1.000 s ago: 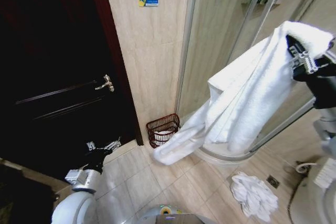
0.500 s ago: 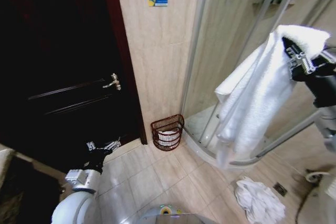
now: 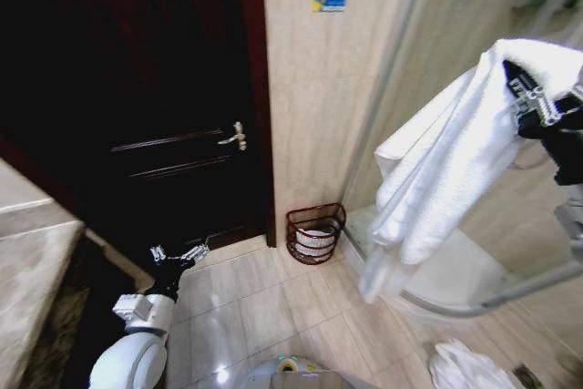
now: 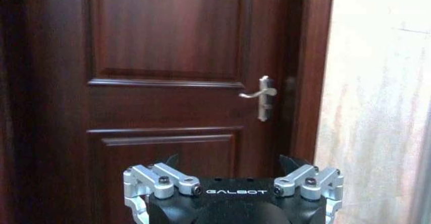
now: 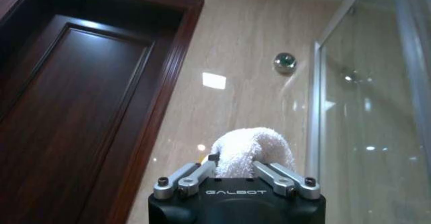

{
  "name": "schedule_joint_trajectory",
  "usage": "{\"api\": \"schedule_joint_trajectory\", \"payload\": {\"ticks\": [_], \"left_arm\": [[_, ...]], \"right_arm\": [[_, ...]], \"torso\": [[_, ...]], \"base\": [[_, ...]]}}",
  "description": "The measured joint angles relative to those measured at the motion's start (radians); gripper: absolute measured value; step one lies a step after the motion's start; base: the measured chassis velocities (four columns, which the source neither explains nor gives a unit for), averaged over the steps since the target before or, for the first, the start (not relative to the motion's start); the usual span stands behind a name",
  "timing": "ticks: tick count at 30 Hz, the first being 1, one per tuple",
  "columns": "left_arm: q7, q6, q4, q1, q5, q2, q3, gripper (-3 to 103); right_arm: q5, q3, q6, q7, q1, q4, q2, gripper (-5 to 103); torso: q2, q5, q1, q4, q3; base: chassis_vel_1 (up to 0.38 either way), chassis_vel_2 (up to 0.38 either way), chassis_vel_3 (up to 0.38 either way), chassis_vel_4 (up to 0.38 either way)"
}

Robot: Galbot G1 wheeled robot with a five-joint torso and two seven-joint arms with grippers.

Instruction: Discard the used towel into the hamper.

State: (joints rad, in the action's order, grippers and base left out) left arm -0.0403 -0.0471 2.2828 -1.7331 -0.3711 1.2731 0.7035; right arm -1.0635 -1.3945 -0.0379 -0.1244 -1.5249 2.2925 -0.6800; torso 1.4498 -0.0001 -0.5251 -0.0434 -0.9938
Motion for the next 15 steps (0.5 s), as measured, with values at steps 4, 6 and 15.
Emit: {"api": "schedule_joint_trajectory", "payload": {"ticks": [4,6,15], "left_arm": [[0.000,0.000,0.000,0.000,0.000,0.000,0.000,98],[0.000,0.000,0.000,0.000,0.000,0.000,0.000,98],[0.000,0.000,0.000,0.000,0.000,0.000,0.000,98]], "right_arm": [[0.008,0.013,-0.005,-0.004,0.024,-0.039,0.016,9],[0.009,0.027,-0.009,-0.002,0.052,-0.083,0.052,9],[-0.035,0.087,-0.019,-0.002,0.135,-0.220,0.174,9]], "torso": [[0.000,0.0003,0.000,0.0007,0.000],[0.000,0.0003,0.000,0.0008,0.000],[0.000,0.0000,0.000,0.0006,0.000]], "base": [[0.015,0.014,0.003,0.009],[0.000,0.000,0.000,0.000],[0.000,0.000,0.000,0.000]]}}
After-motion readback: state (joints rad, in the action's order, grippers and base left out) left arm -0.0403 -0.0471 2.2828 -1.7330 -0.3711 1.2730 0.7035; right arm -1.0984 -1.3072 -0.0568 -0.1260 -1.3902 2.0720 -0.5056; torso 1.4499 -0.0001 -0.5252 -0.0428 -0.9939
